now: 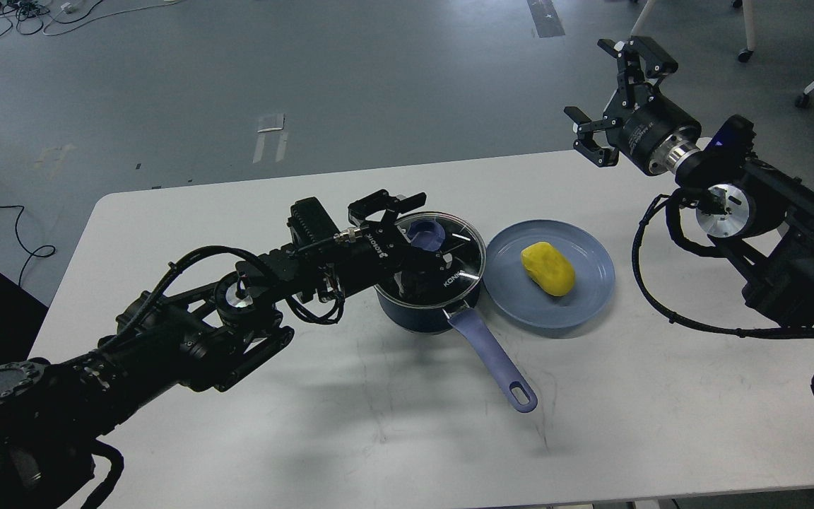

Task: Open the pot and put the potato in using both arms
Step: 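Close the left gripper on the lid knob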

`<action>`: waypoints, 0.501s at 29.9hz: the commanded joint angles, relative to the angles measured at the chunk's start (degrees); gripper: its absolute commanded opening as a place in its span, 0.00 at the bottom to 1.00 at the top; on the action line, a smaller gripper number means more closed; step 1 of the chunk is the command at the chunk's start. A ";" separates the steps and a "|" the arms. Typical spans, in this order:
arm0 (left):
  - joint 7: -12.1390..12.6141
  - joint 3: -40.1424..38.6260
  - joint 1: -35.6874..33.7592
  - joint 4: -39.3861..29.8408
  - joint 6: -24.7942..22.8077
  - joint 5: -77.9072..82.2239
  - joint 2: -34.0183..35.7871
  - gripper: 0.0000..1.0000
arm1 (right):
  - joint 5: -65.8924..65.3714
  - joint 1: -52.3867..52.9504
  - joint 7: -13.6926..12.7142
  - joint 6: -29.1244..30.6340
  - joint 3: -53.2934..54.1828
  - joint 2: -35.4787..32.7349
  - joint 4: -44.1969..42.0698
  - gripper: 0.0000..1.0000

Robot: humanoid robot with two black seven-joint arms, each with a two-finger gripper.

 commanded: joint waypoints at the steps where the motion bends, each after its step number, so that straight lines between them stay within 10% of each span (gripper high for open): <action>1: 0.00 0.00 0.14 0.14 -0.23 -1.55 0.08 0.98 | 0.00 0.00 0.00 -0.09 -0.03 0.07 -0.01 1.00; 15: 0.00 4.04 0.14 4.09 -0.15 -3.41 -1.14 0.97 | 0.00 -0.18 0.00 -0.26 -0.03 -0.02 -0.09 1.00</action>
